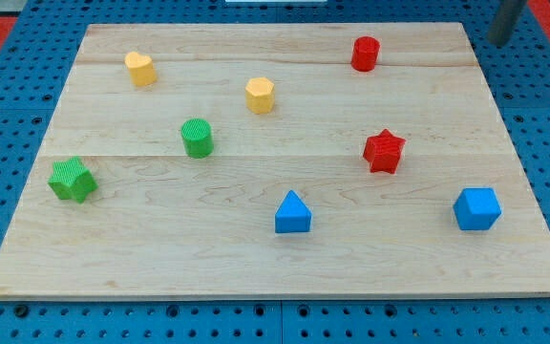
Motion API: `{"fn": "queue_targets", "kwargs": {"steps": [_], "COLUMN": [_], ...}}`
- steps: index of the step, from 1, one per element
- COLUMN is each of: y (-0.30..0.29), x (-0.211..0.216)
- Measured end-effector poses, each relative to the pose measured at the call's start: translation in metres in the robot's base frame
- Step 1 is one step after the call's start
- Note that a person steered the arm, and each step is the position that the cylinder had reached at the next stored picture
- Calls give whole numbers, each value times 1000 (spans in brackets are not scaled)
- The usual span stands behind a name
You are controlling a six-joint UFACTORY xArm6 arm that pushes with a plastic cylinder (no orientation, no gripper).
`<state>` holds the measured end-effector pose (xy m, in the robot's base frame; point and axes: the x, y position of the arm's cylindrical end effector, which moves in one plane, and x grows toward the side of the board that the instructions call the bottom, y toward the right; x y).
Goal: Point at red star
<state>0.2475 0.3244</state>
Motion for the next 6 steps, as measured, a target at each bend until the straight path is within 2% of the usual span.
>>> {"fn": "queue_targets", "kwargs": {"steps": [1, 3, 4, 5, 6], "y": [-17, -128, -125, -137, -181], "x": [32, 119, 166, 193, 215]}}
